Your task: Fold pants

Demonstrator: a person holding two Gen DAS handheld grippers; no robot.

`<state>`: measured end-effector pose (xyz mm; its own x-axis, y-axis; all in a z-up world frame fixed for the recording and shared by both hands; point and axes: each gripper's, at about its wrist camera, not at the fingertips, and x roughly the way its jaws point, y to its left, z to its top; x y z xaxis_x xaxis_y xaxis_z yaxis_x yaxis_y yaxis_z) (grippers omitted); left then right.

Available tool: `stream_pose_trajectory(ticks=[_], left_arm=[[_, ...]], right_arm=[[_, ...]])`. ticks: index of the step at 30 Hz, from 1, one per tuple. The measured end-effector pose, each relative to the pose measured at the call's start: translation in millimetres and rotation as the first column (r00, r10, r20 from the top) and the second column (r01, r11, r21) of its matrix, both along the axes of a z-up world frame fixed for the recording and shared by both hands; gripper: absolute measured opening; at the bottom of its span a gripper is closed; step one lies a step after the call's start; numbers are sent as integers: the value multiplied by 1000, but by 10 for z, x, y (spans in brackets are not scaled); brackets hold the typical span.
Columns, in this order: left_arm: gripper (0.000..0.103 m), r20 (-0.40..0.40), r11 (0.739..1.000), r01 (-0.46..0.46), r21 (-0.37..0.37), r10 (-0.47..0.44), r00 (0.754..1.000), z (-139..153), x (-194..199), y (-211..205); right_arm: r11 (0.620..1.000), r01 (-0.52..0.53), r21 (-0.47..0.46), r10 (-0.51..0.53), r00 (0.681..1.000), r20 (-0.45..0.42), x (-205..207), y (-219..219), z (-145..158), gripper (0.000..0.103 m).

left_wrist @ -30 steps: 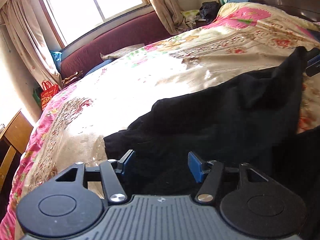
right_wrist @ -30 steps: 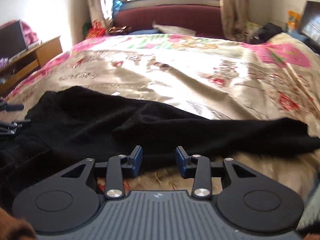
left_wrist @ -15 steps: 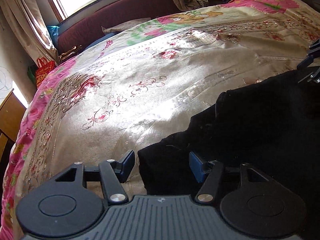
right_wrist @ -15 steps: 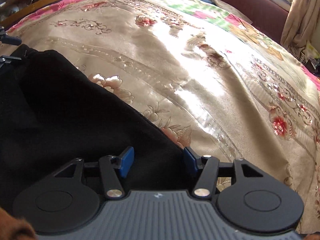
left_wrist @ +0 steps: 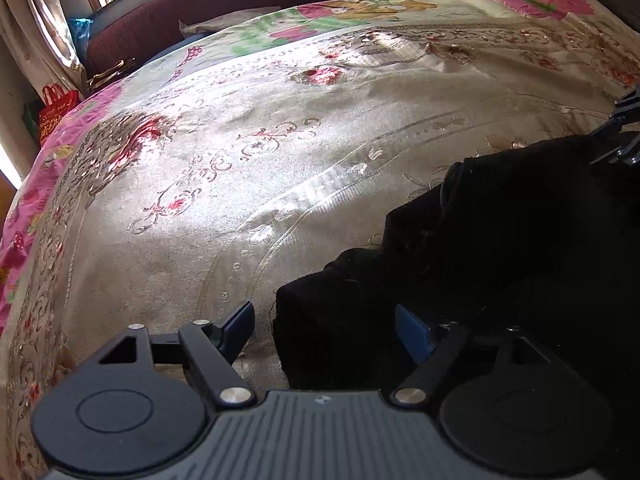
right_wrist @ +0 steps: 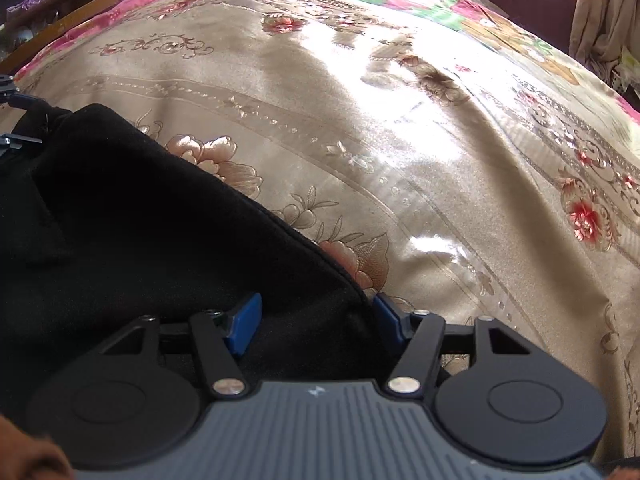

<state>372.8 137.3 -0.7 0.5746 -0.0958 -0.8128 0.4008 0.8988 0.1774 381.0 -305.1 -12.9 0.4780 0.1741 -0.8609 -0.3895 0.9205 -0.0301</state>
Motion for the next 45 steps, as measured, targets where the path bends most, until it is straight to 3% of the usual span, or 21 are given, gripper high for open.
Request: stream_pose_trajectory(ticks=[2, 3, 5, 11, 14, 18, 21, 24, 27, 29, 33, 37, 39, 42, 45], left_arm=[[87, -26, 998, -42, -37, 41, 999, -30, 64, 24], [82, -32, 997, -54, -50, 52, 998, -26, 79, 22], [63, -30, 996, -78, -54, 76, 997, 11, 87, -17], [37, 44, 995, -92, -26, 93, 995, 221, -97, -66], [35, 117, 997, -64, -44, 69, 991, 473, -370, -59], [30, 214, 989, -25, -148, 57, 975, 888, -999, 100], [29, 242, 980, -12, -197, 61, 968, 991, -1645, 236], [30, 189, 980, -26, -196, 64, 980, 760, -2189, 294], [29, 102, 989, -64, -136, 78, 992, 337, -2553, 284], [29, 61, 991, -89, -101, 95, 994, 115, -2738, 304], [29, 70, 983, -127, -131, 137, 988, 62, -2940, 377], [30, 144, 986, -124, -115, 140, 980, 158, -2921, 302], [33, 159, 991, -94, -100, 110, 981, 186, -2946, 262], [44, 180, 997, -58, -45, 66, 982, 221, -3001, 225], [49, 190, 1000, 3, 10, -5, 982, 228, -3053, 119]], right_arm=[[1000, 15, 14, -15, 1000, -6, -28, 12, 18, 28], [999, 26, 22, -25, 1000, -11, -42, 22, 28, 22], [999, 47, 18, -46, 999, -10, -74, 50, 58, 12], [998, 65, 22, -67, 995, 76, -275, 71, 400, 8], [997, 66, 39, -71, 987, 147, -529, 87, 713, 8], [998, 20, 56, -34, 965, 258, -1322, 182, 1203, 8], [997, -12, 77, -14, 943, 332, -2144, 247, 1403, 6], [998, -34, 61, 12, 946, 324, -2872, 395, 1249, 6], [997, -35, 62, 25, 989, 147, -3269, 605, 712, 7], [999, -27, 36, 25, 998, 64, -3424, 752, 390, 7], [989, -130, -66, 139, 978, 155, -3530, 1074, 382, 13], [942, -238, -238, 300, 914, 274, -3296, 1381, 486, 35], [901, -281, -330, 380, 878, 290, -3141, 1489, 461, 39], [819, -334, -467, 486, 836, 255, -2922, 1553, 378, 42], [752, -387, -534, 557, 806, 199, -2720, 1583, 310, 48]])
